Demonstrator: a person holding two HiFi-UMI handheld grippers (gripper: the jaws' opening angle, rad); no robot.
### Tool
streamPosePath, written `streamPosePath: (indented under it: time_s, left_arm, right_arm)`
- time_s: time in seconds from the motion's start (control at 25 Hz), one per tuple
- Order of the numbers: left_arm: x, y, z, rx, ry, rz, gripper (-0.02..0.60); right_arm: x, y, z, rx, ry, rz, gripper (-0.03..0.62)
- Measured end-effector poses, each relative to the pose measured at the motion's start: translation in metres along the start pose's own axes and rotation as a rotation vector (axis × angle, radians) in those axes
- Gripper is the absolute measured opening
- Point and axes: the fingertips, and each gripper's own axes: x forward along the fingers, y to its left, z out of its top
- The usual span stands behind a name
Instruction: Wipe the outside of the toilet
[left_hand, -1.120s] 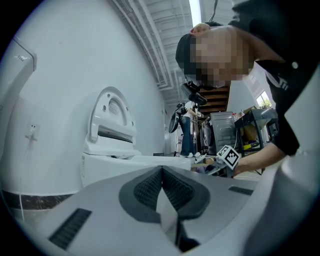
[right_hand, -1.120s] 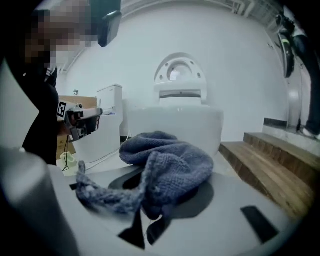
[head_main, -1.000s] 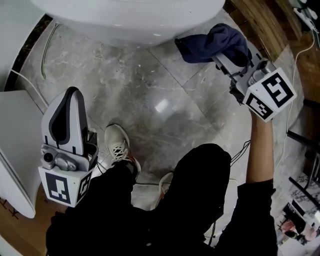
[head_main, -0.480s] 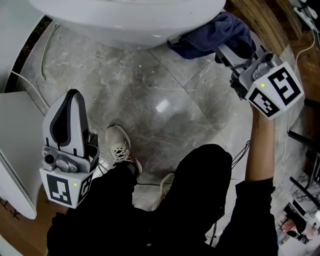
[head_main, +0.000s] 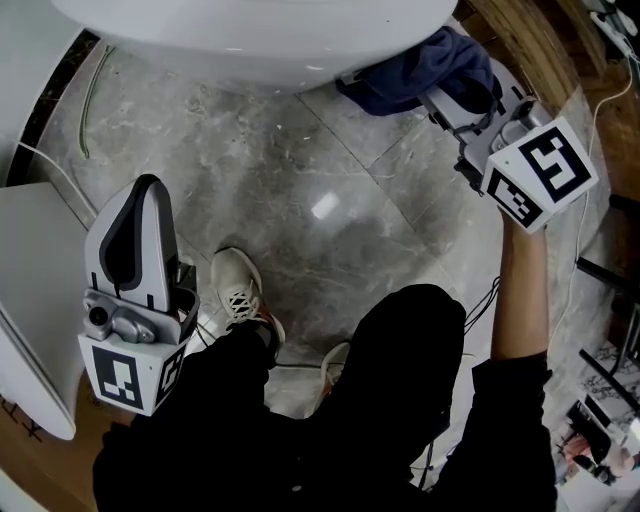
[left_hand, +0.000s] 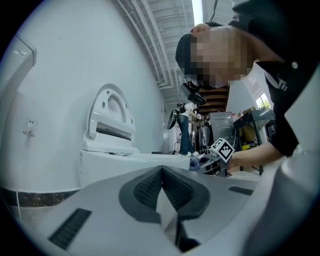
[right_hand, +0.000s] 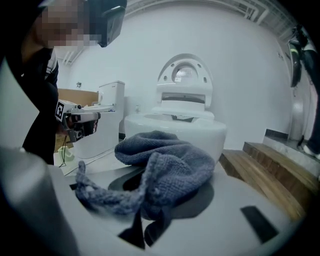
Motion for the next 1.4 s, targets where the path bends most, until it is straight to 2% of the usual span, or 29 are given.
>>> streamPosePath:
  time_s: [0.6, 0.76, 1.4]
  left_arm:
    - [0.0, 0.006, -0.005, -0.014, 0.009, 0.0, 0.009]
    - [0.0, 0.008, -0.007, -0.014, 0.014, 0.003, 0.009]
    - [0.002, 0.012, -0.015, -0.019, 0.042, -0.004, 0.01]
  right_arm:
    - [0.041, -0.006, -0.06, 0.052, 0.054, -0.008, 0.104]
    - [0.055, -0.006, -0.08, 0.036, 0.092, -0.016, 0.104]
    - [0.106, -0.01, -0.156, 0.081, 0.201, -0.035, 0.104]
